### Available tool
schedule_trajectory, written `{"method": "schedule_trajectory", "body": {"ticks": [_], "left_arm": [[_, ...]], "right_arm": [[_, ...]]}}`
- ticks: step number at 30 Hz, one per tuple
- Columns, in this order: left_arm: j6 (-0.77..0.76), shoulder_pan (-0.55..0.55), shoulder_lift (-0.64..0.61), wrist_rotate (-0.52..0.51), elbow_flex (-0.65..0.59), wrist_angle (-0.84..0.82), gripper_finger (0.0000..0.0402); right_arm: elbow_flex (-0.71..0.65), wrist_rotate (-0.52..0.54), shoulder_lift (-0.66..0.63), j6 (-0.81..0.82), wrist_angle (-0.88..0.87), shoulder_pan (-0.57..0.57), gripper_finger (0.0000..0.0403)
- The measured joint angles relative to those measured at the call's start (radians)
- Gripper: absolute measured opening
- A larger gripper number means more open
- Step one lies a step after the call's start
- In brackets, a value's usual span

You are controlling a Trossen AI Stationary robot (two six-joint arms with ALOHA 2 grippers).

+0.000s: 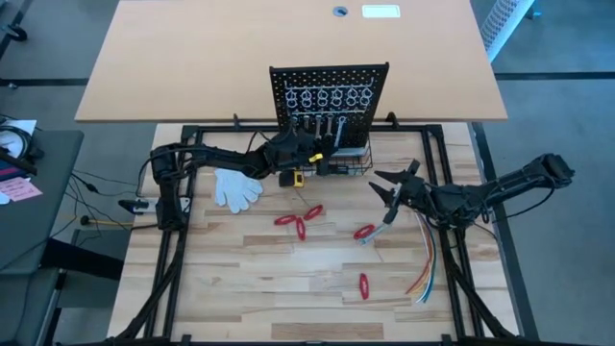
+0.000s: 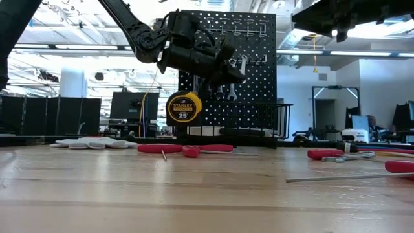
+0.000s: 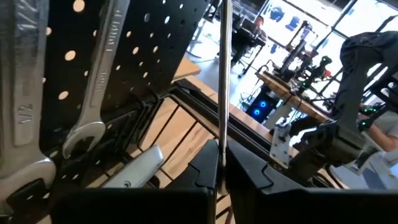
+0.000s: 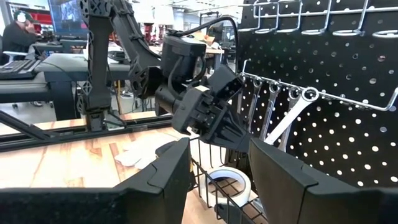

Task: Hang tools onto peg board
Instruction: Hang the silver wrench on the peg board

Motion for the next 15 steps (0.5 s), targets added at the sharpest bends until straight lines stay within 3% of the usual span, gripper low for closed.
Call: {"method": "schedule_trajectory", "body": {"ticks": [8, 15], "left_arm": [[-0.014, 0.017, 0.0, 0.004, 0.0, 0.002, 0.0017], [-0.037, 0.03, 0.0, -0.01, 0.0, 0.002, 0.0079]], "right_arm": [[0.0, 0.0, 0.0, 0.0, 0.0, 0.0, 0.0171], [0.0, 0.0, 0.0, 0.001, 0.0, 0.0, 0.0171]]}}
